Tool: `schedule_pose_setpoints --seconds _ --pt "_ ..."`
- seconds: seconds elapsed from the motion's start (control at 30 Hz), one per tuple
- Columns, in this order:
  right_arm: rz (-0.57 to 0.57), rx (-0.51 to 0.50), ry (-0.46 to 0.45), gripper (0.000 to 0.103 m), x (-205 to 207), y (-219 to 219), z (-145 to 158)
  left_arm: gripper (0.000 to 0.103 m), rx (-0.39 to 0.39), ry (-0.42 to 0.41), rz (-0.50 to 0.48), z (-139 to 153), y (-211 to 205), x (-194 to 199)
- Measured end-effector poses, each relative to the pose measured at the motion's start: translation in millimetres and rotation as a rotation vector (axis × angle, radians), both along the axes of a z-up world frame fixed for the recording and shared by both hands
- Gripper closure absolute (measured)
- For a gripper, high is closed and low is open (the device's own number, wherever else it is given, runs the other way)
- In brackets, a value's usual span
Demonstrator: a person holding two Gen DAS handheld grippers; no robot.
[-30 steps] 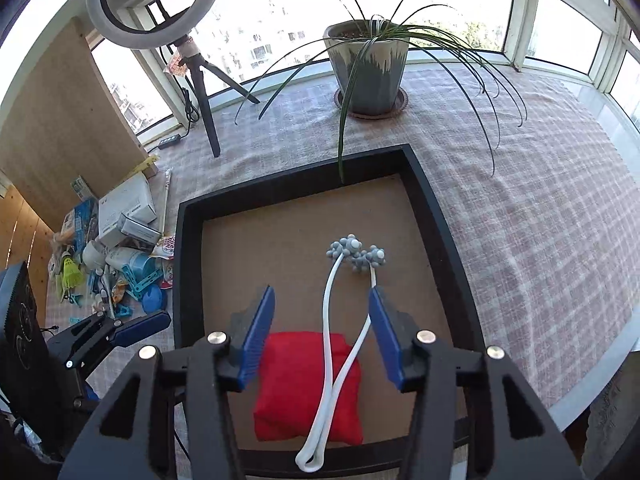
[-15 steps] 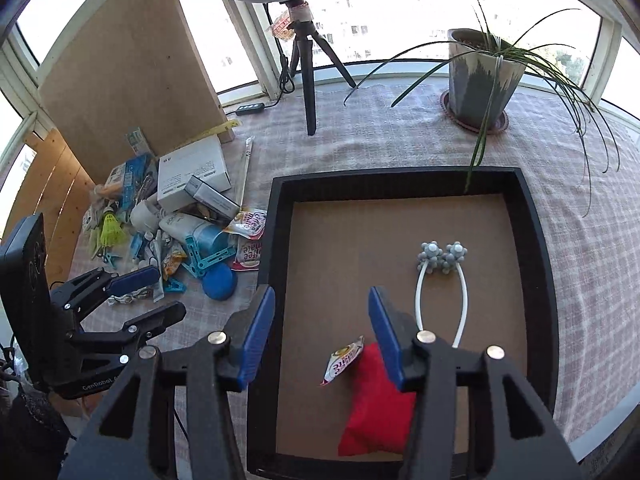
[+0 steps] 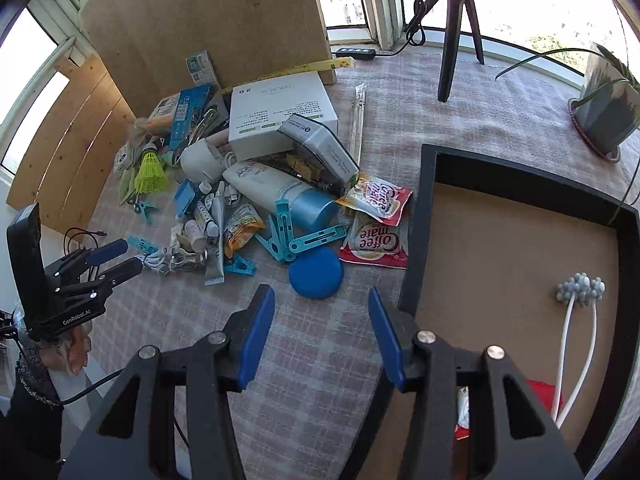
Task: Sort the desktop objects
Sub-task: 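Grasp the white cable with the left gripper while the right gripper grasps the blue lid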
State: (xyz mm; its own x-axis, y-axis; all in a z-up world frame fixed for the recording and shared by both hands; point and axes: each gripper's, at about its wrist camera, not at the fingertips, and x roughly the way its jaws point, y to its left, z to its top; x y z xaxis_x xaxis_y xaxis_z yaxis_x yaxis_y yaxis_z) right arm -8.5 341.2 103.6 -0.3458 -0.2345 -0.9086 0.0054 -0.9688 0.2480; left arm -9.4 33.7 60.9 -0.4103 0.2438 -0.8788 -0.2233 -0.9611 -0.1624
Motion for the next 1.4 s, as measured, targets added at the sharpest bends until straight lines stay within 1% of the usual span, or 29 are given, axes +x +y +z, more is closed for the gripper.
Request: schedule_pose_setpoints --seconds 0.07,0.13,0.17,0.23,0.3,0.43,0.5,0.67,0.8,0.87,1.07,1.27,1.37,1.4 --pt "0.013 0.026 -0.016 0.053 -5 -10 -10 0.039 0.0 -0.017 0.022 -8 -12 0" --pt "0.02 0.058 -0.027 0.05 -10 -16 -19 0.034 -0.005 -0.017 0.031 -13 -17 1" --pt "0.02 0.061 -0.035 0.05 -12 -17 -24 0.03 -0.008 -0.015 0.028 -14 -18 1" --pt "0.013 0.053 -0.052 0.05 -16 -17 -31 0.027 -0.017 -0.013 0.013 -17 -15 -1" --pt "0.01 0.058 -0.063 0.049 -19 -18 -37 0.027 -0.025 -0.012 0.001 -20 -11 -3" --pt "0.014 0.084 -0.083 0.041 -25 -23 -48 0.026 -0.043 -0.044 0.011 -29 -3 -11" --pt "0.007 0.103 -0.088 0.041 -27 -24 -51 0.026 -0.05 -0.054 0.015 -33 2 -14" --pt "0.008 0.117 -0.092 0.04 -34 -28 -57 0.026 -0.104 -0.053 0.017 -38 14 -18" --pt "0.019 0.168 -0.086 0.038 -40 -33 -61 0.025 -0.114 -0.076 0.041 -47 17 -24" --pt "0.024 0.165 -0.092 0.037 -42 -34 -64 0.024 -0.107 -0.071 0.048 -50 17 -25" --pt "0.028 0.169 -0.112 0.037 -49 -33 -75 0.025 -0.11 -0.037 0.037 -50 16 -21" --pt "0.053 0.248 -0.109 0.037 -55 -37 -81 0.027 -0.106 -0.026 0.02 -49 14 -18" --pt "0.084 0.261 -0.107 0.042 -54 -38 -82 0.028 -0.104 -0.021 0.021 -49 10 -13" --pt "0.089 0.261 -0.107 0.048 -53 -37 -81 0.028 -0.104 -0.019 0.021 -49 10 -12"
